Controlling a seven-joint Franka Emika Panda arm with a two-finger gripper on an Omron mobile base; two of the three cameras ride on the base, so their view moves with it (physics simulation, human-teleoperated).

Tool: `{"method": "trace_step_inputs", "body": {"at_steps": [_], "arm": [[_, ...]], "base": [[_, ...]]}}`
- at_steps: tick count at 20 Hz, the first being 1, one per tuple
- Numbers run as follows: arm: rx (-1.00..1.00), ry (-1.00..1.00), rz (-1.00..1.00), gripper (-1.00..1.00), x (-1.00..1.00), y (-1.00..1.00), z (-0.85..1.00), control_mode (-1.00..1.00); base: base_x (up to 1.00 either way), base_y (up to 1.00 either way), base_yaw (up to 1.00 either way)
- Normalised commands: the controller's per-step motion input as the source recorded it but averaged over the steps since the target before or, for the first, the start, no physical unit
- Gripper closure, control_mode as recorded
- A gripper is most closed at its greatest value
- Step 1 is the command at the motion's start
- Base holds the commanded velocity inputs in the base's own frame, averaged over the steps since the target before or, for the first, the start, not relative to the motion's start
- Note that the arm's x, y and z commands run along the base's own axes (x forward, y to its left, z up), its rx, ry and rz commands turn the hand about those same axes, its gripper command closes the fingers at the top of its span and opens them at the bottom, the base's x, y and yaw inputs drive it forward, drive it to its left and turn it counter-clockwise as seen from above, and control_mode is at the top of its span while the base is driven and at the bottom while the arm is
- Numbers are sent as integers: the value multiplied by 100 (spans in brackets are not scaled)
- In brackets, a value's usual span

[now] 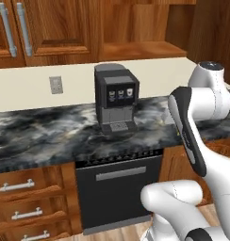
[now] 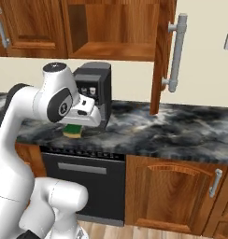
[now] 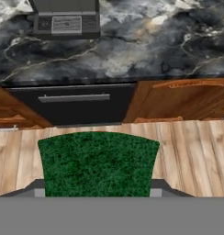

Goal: Pick up the bar soap and sponge from the sink, and place them back in the cabinet, and close the cabinet door.

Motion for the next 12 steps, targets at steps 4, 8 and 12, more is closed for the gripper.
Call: {"method": "trace_step_inputs", "body": {"at_steps": [4, 8, 12], "arm": [[0, 0, 0, 100, 0, 0, 0, 100], [0, 0, 0, 100, 0, 0, 0, 100], [0, 0, 0, 100, 0, 0, 0, 100]], "base": [[89, 16, -1], [83, -5, 0], [39, -8, 0]]}}
